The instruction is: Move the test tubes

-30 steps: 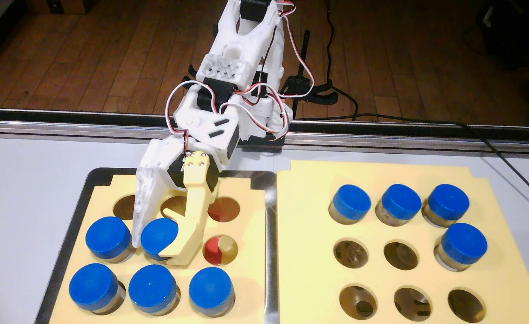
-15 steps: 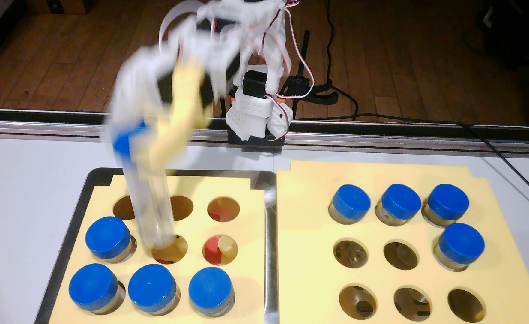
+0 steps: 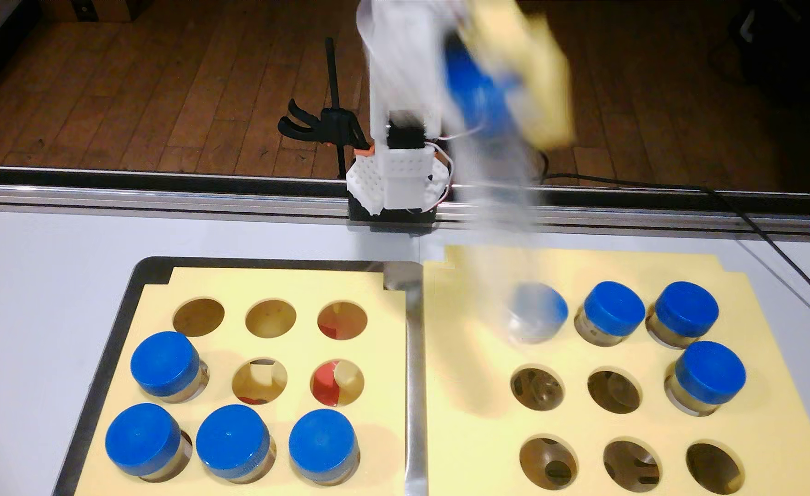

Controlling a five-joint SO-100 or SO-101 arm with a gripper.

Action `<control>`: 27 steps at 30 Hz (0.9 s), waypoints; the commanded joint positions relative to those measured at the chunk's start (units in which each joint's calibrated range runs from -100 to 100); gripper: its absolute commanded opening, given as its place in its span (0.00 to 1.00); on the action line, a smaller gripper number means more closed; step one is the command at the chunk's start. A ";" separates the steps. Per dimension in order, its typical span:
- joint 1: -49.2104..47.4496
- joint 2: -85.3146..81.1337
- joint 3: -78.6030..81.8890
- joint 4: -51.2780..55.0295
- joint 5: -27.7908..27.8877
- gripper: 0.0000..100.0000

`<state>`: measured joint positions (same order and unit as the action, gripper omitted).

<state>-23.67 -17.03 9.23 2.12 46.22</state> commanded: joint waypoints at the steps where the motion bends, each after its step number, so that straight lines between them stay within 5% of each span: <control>1: -6.52 -1.33 5.07 -1.20 -2.13 0.12; 27: -16.53 14.30 7.52 8.64 -1.97 0.13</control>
<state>-37.46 -4.07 18.97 10.50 44.43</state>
